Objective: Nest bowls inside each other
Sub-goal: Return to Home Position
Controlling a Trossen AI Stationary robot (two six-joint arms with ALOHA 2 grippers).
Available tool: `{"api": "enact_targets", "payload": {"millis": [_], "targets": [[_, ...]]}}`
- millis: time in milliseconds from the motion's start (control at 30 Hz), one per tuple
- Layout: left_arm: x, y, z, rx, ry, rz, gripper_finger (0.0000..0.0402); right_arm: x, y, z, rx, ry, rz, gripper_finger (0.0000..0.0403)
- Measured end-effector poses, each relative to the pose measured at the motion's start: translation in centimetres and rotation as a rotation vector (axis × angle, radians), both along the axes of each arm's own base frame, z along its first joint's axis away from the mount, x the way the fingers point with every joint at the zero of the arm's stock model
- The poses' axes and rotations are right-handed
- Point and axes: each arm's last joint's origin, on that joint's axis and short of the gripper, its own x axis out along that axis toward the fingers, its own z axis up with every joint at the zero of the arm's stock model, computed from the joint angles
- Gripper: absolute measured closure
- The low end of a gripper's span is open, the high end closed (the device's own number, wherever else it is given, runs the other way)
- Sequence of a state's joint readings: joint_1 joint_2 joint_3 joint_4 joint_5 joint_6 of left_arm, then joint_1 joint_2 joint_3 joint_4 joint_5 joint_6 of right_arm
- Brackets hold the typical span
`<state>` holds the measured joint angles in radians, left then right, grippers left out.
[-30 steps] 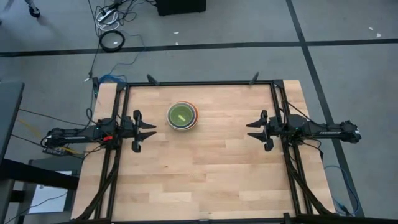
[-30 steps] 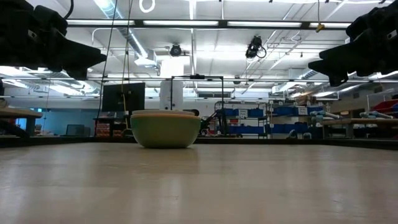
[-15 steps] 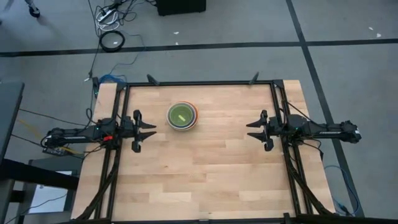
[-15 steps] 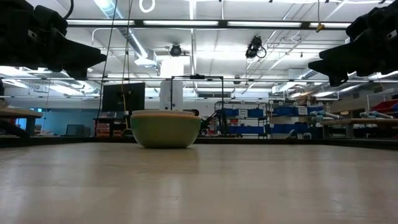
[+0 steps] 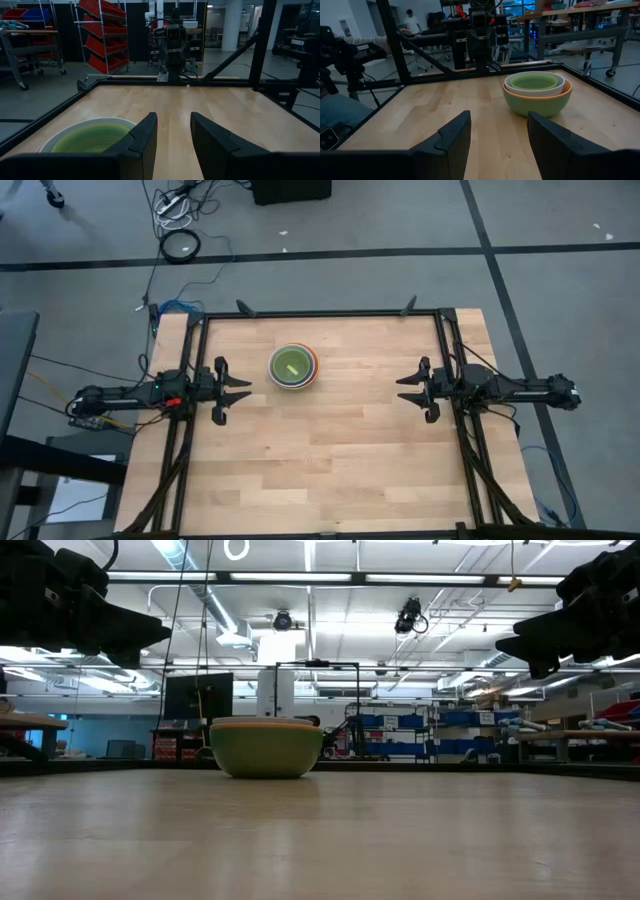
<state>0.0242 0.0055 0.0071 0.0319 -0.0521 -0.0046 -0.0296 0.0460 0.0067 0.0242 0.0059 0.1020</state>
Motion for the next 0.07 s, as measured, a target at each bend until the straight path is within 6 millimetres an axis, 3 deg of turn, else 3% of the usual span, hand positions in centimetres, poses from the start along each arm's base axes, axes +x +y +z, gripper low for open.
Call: {"api": "enact_targets", "payload": {"millis": [67], "targets": [[0.0, 0.0, 0.0, 0.0, 0.0, 0.0, 0.0275, 0.0, 0.0, 0.0, 0.0, 0.0, 0.0, 0.0219]]}}
